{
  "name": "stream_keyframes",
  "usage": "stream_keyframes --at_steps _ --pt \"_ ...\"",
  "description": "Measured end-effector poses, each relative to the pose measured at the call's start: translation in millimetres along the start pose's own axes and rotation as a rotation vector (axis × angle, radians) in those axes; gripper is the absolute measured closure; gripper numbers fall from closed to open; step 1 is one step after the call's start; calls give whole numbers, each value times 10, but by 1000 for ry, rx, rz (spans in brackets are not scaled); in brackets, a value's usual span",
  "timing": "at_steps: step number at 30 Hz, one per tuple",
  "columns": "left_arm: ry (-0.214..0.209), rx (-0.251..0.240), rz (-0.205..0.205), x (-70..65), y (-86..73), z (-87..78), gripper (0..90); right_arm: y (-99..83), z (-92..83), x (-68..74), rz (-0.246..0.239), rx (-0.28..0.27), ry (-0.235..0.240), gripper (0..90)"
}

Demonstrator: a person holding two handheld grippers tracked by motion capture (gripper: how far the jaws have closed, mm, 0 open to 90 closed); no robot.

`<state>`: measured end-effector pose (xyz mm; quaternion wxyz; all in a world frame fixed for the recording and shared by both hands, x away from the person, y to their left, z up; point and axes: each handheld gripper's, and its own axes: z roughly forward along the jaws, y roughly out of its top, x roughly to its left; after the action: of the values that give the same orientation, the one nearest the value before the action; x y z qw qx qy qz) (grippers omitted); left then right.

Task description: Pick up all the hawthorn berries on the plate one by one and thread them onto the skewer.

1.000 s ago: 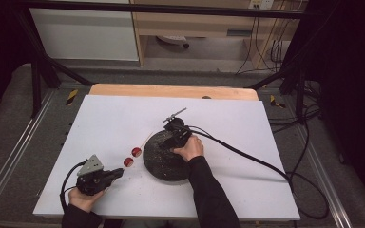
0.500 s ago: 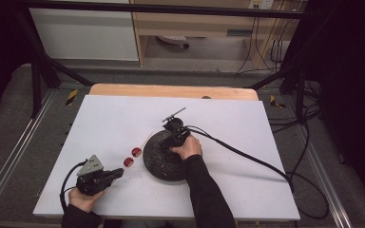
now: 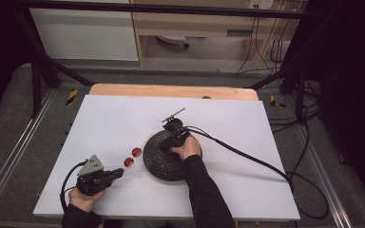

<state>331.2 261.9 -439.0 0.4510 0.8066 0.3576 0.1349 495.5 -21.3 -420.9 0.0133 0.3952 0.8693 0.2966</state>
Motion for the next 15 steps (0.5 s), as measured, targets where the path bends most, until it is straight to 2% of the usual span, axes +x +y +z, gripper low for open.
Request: stream_keyframes --at_steps 4,5,15 --pt "1 -1 1 0 0 -3 879 1 -15 -5 -2 -9 -5 620" --pt "1 -1 1 0 0 -3 879 6 -27 7 10 -19 -2 620" --pt "1 0 5 -13 5 1 879 -1 -243 66 13 -56 -5 622"
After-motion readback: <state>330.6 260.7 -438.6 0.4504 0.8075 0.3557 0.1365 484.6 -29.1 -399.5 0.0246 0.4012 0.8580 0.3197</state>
